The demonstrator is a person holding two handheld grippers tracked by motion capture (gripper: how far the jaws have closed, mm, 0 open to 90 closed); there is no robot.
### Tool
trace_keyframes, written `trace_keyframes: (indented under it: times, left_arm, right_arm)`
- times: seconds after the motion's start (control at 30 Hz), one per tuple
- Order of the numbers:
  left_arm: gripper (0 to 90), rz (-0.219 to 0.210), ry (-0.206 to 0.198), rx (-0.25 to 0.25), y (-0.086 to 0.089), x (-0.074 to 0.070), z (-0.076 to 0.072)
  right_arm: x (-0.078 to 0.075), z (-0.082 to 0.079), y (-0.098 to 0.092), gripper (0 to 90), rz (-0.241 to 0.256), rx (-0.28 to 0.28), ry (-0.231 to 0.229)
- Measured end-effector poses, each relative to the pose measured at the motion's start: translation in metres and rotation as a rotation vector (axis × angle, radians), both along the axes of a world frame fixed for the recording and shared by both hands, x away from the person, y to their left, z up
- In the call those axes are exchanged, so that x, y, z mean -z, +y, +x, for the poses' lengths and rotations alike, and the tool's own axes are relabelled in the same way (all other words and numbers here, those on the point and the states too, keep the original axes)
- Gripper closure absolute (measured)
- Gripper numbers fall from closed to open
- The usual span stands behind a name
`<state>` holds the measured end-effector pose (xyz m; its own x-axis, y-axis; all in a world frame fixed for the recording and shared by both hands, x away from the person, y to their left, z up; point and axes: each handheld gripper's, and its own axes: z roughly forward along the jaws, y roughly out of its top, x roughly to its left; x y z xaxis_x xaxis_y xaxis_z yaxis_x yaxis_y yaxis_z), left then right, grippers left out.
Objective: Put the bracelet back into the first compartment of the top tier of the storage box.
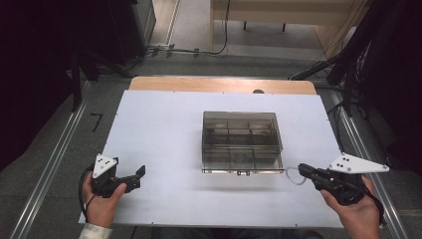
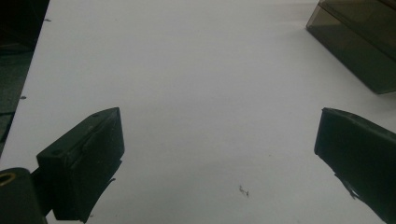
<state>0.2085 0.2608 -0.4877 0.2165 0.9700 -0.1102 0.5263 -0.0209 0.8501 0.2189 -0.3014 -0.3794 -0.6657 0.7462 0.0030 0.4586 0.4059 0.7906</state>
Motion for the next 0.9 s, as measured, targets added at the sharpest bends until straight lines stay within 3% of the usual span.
trace_keyframes:
  times: [0.27, 0.9]
  left_arm:
    - [1.7, 0.0, 0.0, 0.001, 0.0, 0.0, 0.0]
    - [1.7, -0.004, -0.001, -0.001, 0.001, 0.0, 0.0]
  right_arm:
    - [-0.014, -0.006, 0.013, 85.3, 0.008, -0.046, -0.02]
    - [-0.023, -0.001, 0.051, 85.3, -0.008, -0.152, -0.01]
